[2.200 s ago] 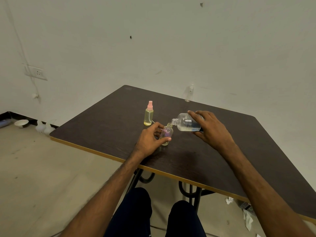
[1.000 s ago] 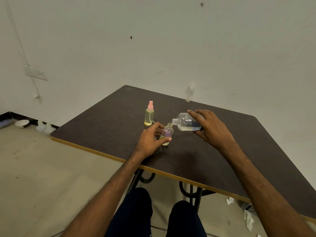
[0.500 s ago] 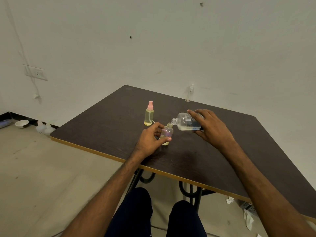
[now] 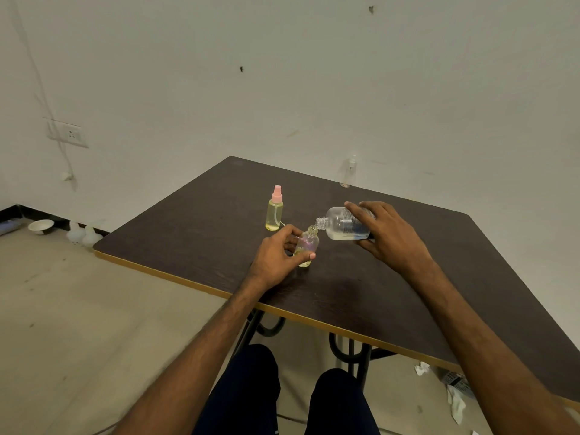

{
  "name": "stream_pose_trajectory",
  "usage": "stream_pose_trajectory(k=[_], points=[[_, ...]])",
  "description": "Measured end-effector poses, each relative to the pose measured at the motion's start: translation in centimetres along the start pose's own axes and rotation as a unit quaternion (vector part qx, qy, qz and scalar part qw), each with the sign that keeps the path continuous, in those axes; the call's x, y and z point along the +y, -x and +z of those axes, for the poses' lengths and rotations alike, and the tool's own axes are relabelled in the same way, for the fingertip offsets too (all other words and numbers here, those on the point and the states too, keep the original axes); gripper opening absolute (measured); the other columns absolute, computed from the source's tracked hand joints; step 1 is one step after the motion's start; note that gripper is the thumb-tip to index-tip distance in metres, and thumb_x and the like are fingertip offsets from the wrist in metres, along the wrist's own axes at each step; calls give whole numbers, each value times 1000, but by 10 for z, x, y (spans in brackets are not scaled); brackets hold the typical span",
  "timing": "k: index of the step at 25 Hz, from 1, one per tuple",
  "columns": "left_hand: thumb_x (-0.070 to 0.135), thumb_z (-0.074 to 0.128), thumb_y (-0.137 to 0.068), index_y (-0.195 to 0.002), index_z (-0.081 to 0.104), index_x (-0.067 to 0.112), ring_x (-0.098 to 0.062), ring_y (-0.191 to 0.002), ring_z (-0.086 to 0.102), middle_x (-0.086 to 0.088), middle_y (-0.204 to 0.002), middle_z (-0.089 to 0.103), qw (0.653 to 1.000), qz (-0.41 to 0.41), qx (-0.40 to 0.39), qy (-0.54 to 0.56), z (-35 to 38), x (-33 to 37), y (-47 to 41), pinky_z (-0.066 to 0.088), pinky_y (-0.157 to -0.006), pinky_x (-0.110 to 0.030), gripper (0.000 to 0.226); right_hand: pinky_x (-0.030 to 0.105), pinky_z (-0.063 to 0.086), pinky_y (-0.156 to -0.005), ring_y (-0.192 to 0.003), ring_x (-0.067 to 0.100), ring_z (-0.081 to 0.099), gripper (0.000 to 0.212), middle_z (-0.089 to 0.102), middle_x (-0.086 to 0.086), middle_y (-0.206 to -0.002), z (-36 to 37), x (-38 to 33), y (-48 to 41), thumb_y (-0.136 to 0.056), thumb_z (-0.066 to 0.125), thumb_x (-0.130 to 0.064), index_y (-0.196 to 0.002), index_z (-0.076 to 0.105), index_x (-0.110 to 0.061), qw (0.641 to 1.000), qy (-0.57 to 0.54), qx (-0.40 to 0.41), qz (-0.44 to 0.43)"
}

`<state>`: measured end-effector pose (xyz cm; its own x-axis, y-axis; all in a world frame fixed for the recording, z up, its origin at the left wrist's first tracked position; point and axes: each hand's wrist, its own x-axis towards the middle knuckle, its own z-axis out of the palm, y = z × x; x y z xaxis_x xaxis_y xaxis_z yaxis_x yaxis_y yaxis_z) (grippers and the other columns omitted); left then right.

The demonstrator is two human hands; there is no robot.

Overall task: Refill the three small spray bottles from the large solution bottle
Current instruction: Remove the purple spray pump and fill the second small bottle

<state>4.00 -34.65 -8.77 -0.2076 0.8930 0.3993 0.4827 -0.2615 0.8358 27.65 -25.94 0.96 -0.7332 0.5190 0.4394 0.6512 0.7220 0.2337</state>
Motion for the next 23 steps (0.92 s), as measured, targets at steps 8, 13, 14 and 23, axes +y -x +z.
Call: stream_pose_trajectory(k=[8, 13, 14, 23], points=[[45, 83, -74, -109, 61, 26, -5, -97, 67, 10, -105, 71, 1000, -1, 0, -2, 0, 1, 1, 59, -88, -36, 46, 46, 52, -93, -126, 34, 49, 79, 51, 16, -138, 1, 1, -1, -82, 77, -30, -149, 36, -21, 1000, 4, -6, 2], [44, 84, -74, -108, 61, 26, -5, -98, 68, 9, -105, 72, 1000, 1, 1, 0, 1, 1, 1, 59, -89, -35, 45, 45, 52, -91, -124, 34, 49, 80, 52, 16, -137, 0, 2, -1, -81, 78, -29, -149, 37, -21, 1000, 10, -2, -4], [44, 84, -74, -108, 61, 26, -5, -98, 68, 9, -105, 72, 1000, 1, 1, 0, 1, 1, 1, 59, -88, -35, 45, 45, 52, -91, -124, 34, 50, 80, 52, 16, -136, 0, 2, -1, -81, 78, -29, -149, 37, -20, 1000, 12, 1, -7], [42, 84, -74, -107, 61, 25, -3, -95, 67, 9, -103, 72, 1000, 3, 4, -2, -1, 4, 1, 59, -86, -32, 44, 46, 53, -91, -123, 35, 50, 79, 53, 17, -136, 0, 2, -2, -80, 79, -28, -148, 39, -20, 1000, 8, 1, -8]])
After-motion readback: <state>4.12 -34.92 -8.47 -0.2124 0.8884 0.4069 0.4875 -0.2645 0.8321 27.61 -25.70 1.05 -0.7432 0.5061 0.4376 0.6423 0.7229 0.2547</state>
